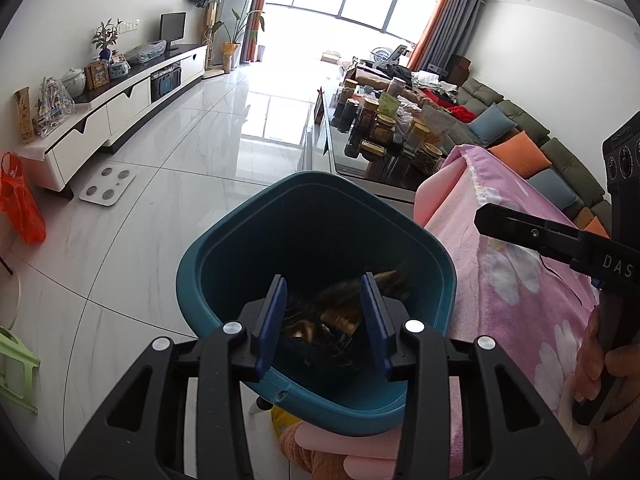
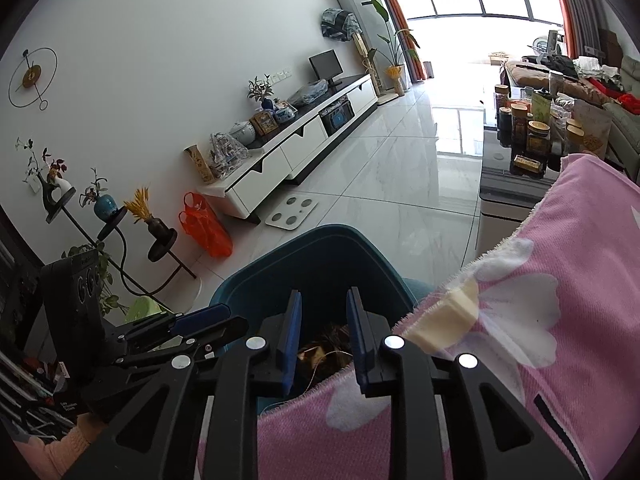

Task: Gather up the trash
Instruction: 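Carry both gold wrappers over the wastebasket and open both grippers, then move both grippers back over the crumpled white tissues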

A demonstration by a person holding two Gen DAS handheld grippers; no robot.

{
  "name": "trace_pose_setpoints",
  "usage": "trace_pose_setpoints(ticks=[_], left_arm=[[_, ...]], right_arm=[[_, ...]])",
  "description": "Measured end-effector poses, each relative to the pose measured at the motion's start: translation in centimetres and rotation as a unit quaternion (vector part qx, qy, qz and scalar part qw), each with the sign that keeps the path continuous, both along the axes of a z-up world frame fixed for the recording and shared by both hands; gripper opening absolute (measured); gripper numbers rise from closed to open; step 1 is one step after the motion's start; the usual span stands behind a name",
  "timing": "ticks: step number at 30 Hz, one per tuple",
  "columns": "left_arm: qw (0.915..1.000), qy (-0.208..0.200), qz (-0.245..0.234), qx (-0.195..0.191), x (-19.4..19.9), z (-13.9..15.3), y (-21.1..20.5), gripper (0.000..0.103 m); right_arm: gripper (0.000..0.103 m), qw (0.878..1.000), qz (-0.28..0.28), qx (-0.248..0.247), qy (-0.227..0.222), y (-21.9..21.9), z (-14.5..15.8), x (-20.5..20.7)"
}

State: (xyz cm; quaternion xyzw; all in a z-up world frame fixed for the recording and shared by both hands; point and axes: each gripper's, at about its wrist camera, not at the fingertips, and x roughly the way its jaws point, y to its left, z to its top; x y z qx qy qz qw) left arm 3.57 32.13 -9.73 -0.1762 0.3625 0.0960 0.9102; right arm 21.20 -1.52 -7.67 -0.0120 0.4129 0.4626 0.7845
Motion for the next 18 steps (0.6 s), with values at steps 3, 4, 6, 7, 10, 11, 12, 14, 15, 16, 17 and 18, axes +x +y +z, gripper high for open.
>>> trace_pose_setpoints(ticks=[3,4,6,7,10,11,12,14,15,16,17,18], left_arm=[[0.9999,-0.006,-0.003,0.010,-0.1,0.4,-0.6,0.042],[0.9998,-0.009,-0.004,0.015,-0.3,0.6,-0.8,0.044],[0.9995,-0.017,-0.010,0.024,-0.5,1.2,-1.5,0.047],[0.9993,-0.021,-0.013,0.029,-0.7,1.5,-1.9,0.049],[0.9980,-0.038,-0.024,0.045,-1.5,2.7,-3.4,0.054],[0.9975,-0.044,-0.027,0.048,-1.7,3.0,-3.8,0.056],[0.9970,-0.049,-0.032,0.051,-1.8,3.3,-4.4,0.057],[0.9956,-0.060,-0.042,0.059,-2.1,4.1,-5.5,0.059],[0.9949,-0.065,-0.048,0.061,-2.3,4.4,-6.1,0.060],[0.9940,-0.070,-0.054,0.065,-2.5,4.8,-6.7,0.061],[0.9930,-0.074,-0.061,0.067,-2.8,5.1,-7.3,0.061],[0.9922,-0.079,-0.069,0.069,-2.8,5.4,-8.0,0.063]], right_arm=[[0.023,1.000,-0.002,0.004,0.000,-0.4,0.2,-0.1],[0.023,1.000,-0.003,0.007,0.000,-0.6,0.3,-0.2],[0.024,1.000,-0.003,0.012,-0.003,-1.1,0.7,-0.5],[0.026,1.000,-0.004,0.014,-0.008,-1.4,1.0,-0.7],[0.030,1.000,-0.005,0.021,-0.022,-2.5,1.9,-1.4],[0.030,0.999,-0.006,0.023,-0.027,-3.0,2.1,-1.6],[0.031,0.999,-0.007,0.025,-0.032,-3.5,2.4,-1.9],[0.034,0.999,-0.009,0.030,-0.040,-4.5,2.9,-2.5],[0.036,0.998,-0.011,0.032,-0.044,-5.1,3.1,-2.8],[0.037,0.998,-0.014,0.033,-0.048,-5.7,3.3,-3.1],[0.037,0.998,-0.016,0.034,-0.051,-6.2,3.5,-3.3],[0.038,0.998,-0.019,0.036,-0.053,-6.9,3.6,-3.5]])
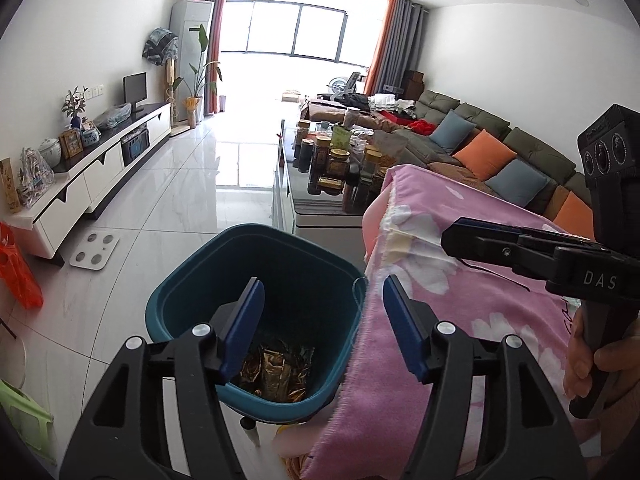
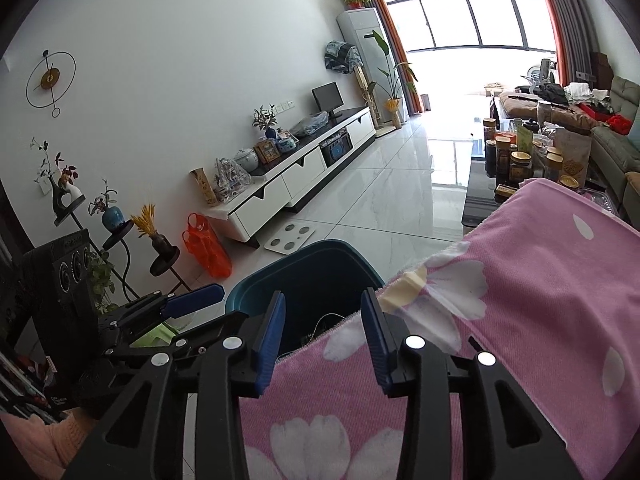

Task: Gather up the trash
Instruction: 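Move both grippers back over the crumpled white tissues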

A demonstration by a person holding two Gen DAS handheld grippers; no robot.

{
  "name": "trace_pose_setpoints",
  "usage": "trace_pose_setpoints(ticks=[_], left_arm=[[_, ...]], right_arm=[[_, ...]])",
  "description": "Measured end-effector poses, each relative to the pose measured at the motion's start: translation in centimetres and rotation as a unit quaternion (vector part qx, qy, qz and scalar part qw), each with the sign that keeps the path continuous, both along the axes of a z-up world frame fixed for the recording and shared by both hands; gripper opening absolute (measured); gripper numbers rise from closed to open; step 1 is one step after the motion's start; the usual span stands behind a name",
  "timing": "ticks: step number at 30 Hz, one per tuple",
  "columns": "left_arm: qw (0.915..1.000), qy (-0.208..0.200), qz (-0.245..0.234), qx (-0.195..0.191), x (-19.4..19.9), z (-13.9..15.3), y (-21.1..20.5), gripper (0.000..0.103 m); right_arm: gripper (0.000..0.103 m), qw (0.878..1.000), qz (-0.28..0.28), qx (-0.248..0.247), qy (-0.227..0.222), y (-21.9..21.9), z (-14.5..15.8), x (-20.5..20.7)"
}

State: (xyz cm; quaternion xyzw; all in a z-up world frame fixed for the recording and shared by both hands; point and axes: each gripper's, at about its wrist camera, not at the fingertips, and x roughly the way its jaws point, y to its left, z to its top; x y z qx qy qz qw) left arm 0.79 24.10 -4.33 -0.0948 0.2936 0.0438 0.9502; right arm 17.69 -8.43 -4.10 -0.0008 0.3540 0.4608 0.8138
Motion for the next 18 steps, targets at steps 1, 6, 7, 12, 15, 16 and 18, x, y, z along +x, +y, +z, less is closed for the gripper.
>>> trace_pose_setpoints(ticks=[1,6,7,12,15,16,18], left_arm=[[1.0000,-0.003,-0.008,0.001,-0.1,0.2,-0.7,0.064],[0.9984,-0.014,-0.055,0.009,-0.2,1.1,-4.7,0.067],[0.9977,-0.016,-0.065,0.008,-0.1,1.2,-5.4,0.067],[0.9928,-0.012,-0.119,-0.008,0.7,0.8,-9.2,0.068],[0.9882,-0.006,-0.152,-0.014,1.4,0.5,-11.7,0.068],[0.9864,-0.004,-0.164,-0.015,1.6,0.4,-12.5,0.068],[0.9824,-0.001,-0.186,-0.014,1.9,0.2,-14.4,0.068]], right_arm=[[0.038,1.000,-0.004,0.001,-0.002,-0.6,0.1,-0.2],[0.041,0.999,-0.032,0.004,-0.012,-4.7,0.4,-1.2],[0.042,0.999,-0.040,0.004,-0.015,-5.7,0.4,-1.5],[0.043,0.996,-0.093,0.006,-0.015,-11.0,0.3,-2.4],[0.043,0.991,-0.130,-0.001,-0.018,-14.2,0.1,-3.2],[0.044,0.990,-0.142,-0.003,-0.019,-15.2,0.1,-3.4],[0.044,0.986,-0.168,-0.008,-0.021,-17.4,-0.1,-3.8]])
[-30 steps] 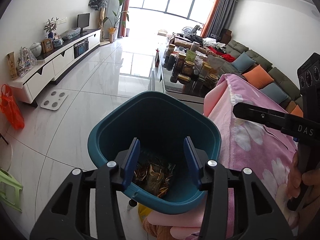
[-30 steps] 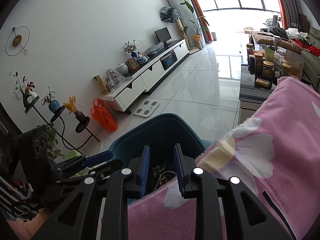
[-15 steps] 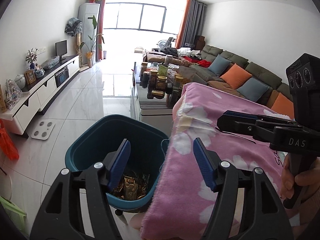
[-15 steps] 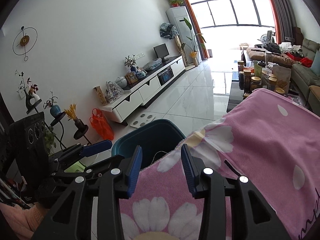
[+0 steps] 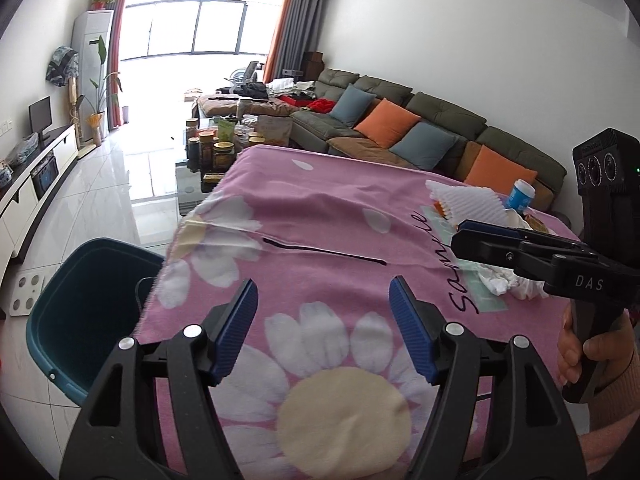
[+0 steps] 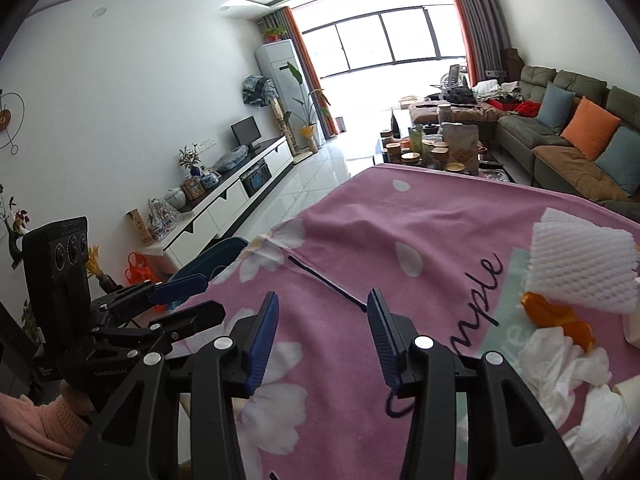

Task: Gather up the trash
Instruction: 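Move both grippers back over the crumpled white tissues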

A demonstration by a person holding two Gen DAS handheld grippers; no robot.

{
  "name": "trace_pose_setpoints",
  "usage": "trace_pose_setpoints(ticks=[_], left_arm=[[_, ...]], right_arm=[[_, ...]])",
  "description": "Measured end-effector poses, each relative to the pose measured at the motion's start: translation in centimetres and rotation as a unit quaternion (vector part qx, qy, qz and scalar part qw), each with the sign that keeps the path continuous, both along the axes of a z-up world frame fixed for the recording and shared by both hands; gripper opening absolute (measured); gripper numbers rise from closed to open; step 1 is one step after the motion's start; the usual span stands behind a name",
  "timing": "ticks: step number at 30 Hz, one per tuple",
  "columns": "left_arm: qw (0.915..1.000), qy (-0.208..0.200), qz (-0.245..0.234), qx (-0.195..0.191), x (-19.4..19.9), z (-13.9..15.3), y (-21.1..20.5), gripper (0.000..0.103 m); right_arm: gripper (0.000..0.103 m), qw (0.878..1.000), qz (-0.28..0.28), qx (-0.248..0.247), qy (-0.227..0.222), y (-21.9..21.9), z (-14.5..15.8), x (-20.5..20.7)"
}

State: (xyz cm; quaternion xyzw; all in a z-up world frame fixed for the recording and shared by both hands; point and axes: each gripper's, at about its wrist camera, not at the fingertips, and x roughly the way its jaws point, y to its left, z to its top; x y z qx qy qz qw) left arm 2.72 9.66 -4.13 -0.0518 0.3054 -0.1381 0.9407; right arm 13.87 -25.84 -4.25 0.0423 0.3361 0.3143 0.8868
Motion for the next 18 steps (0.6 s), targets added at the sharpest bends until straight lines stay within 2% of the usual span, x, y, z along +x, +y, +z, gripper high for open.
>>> trace_pose_setpoints(ticks=[8,18], left_arm=[[0.9961,0.017,-0.087,0.005,1.6,-1.2,-7.4,0.068],[0.9874,0.035,-0.154,0.017,2.9,-2.0,-13.7,0.068]], right_arm=[[0.044,0.995,-0.099,0.004,0.002,-7.8,-0.9,-2.1],[0.044,0.981,-0.193,0.017,0.003,-15.3,-1.9,-3.9]])
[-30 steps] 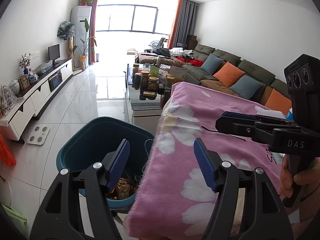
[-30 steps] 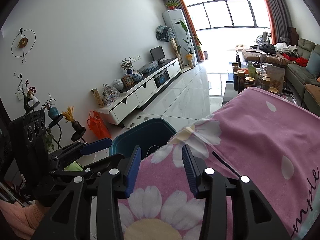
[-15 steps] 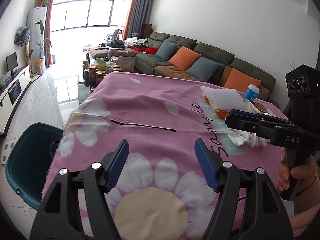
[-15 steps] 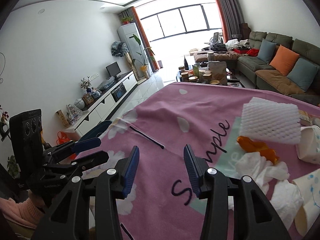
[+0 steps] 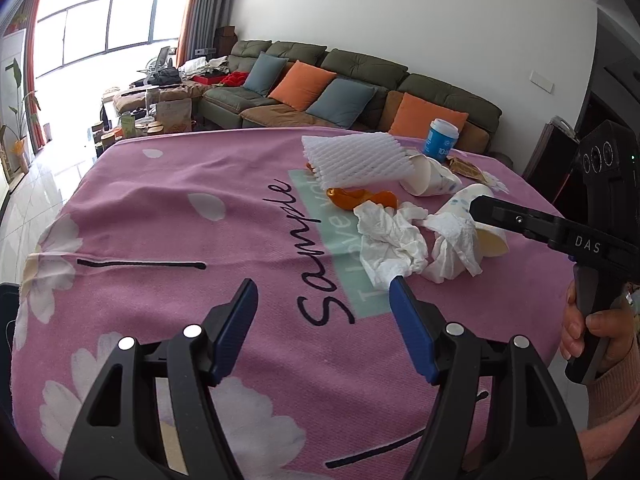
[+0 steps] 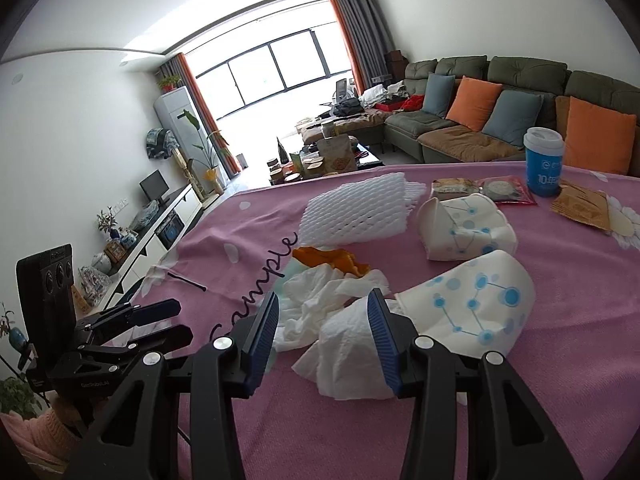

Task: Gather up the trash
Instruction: 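Move both grippers back over the crumpled white tissues, then grasp a white tissue with the left gripper while the right gripper grasps another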

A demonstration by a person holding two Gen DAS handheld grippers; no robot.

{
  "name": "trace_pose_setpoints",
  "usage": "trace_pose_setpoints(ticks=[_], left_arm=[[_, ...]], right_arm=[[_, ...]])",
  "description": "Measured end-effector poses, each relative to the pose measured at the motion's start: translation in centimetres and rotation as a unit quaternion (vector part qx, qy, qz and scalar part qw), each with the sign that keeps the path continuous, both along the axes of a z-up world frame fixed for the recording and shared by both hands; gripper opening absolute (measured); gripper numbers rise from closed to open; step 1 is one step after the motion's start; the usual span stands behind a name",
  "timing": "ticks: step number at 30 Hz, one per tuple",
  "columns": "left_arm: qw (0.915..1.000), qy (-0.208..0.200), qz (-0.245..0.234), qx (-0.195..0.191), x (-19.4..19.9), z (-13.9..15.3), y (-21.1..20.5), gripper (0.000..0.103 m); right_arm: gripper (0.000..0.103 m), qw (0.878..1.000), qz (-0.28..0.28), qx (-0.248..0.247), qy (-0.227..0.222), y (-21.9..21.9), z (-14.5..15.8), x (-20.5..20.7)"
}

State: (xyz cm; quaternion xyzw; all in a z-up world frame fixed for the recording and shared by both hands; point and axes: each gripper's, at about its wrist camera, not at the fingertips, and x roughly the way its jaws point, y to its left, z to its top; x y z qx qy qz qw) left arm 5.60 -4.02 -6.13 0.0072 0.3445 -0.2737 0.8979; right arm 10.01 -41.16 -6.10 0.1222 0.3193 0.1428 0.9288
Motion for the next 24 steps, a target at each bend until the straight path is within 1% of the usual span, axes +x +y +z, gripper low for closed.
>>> trace_pose_setpoints(ticks=[3,8,11,17,19,22,23,24], left_arm=[[0.9998,0.004,-0.018,0.002,0.4,0.0,-1.6,0.067],[0.9987,0.009,-0.048,0.016,1.3,-0.1,-4.4,0.068],[0.9976,0.016,-0.060,0.030,2.0,-0.4,-6.0,0.067],[0.9955,0.033,-0.075,0.047,3.1,-0.8,-8.1,0.067],[0.9949,0.044,-0.072,0.056,3.5,-1.2,-8.5,0.065],[0.9935,0.063,-0.069,0.065,4.3,-1.9,-9.0,0.057],[0.9929,0.071,-0.068,0.067,4.6,-2.1,-9.1,0.056],[0.9923,0.077,-0.068,0.068,4.8,-2.3,-9.2,0.054]], right_arm=[[0.044,1.000,-0.007,0.004,0.006,-0.7,-0.3,-0.4],[0.044,1.000,-0.001,0.001,0.025,-0.7,-1.6,-1.1],[0.048,1.000,-0.003,0.002,0.031,-0.6,-2.2,-1.3],[0.049,0.999,-0.011,0.007,0.042,-0.6,-2.8,-0.8],[0.048,0.999,-0.017,0.013,0.047,-0.8,-3.0,-0.5],[0.044,0.998,-0.021,0.015,0.055,-0.9,-3.4,-0.4],[0.038,0.998,-0.021,0.018,0.057,-1.1,-3.5,-0.2],[0.034,0.998,-0.020,0.019,0.060,-1.1,-3.6,-0.1]])
